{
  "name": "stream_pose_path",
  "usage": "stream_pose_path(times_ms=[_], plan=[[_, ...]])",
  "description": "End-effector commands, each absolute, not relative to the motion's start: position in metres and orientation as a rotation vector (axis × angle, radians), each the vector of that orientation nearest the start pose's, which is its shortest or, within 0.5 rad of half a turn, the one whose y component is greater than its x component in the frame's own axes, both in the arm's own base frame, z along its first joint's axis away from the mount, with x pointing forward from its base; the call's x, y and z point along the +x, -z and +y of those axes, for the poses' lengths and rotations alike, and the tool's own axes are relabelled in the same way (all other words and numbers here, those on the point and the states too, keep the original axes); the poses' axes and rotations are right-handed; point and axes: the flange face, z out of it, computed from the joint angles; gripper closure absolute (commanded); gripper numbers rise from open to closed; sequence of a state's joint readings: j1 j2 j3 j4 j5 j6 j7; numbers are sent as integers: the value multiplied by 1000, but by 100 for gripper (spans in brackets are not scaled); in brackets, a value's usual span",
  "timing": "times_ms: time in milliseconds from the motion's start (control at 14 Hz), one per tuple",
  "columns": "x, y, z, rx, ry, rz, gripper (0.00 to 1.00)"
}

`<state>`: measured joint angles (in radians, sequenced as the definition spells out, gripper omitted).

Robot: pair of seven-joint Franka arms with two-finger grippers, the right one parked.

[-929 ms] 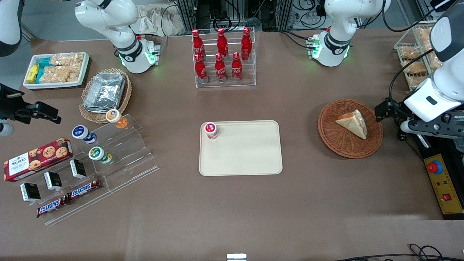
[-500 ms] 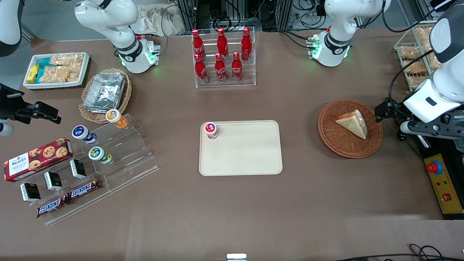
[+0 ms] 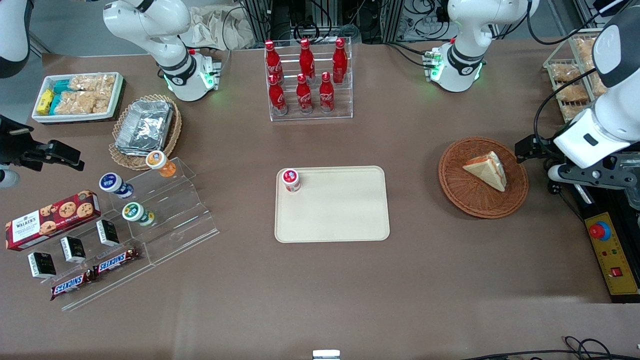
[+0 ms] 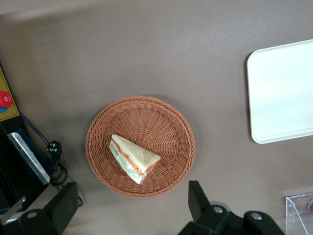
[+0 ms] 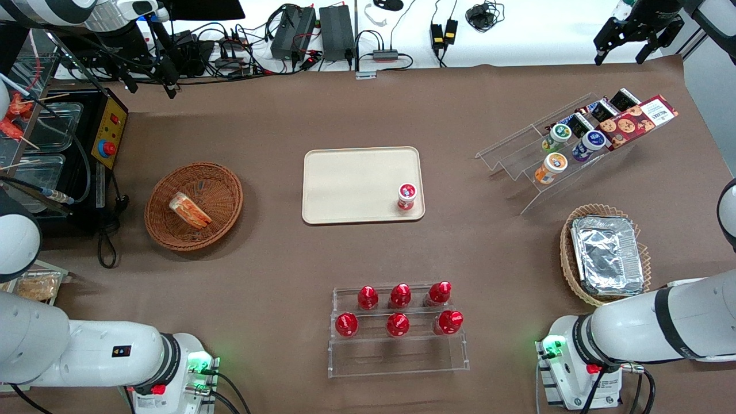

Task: Place sandwich from basket to tray

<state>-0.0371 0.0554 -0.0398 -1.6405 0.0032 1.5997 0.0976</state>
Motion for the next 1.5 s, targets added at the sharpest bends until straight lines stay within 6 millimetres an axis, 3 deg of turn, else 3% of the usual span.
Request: stream_pose_path(times_ms=[0, 429, 714, 929, 1429], plan=[[548, -572, -41, -3119, -171, 269, 0], [497, -548, -43, -3112, -134, 52, 0], [453, -499, -36, -3090, -63, -218, 0], [445, -467, -35, -3042, -103, -514, 0], [435, -355, -23, -2894, -67, -1100, 0]])
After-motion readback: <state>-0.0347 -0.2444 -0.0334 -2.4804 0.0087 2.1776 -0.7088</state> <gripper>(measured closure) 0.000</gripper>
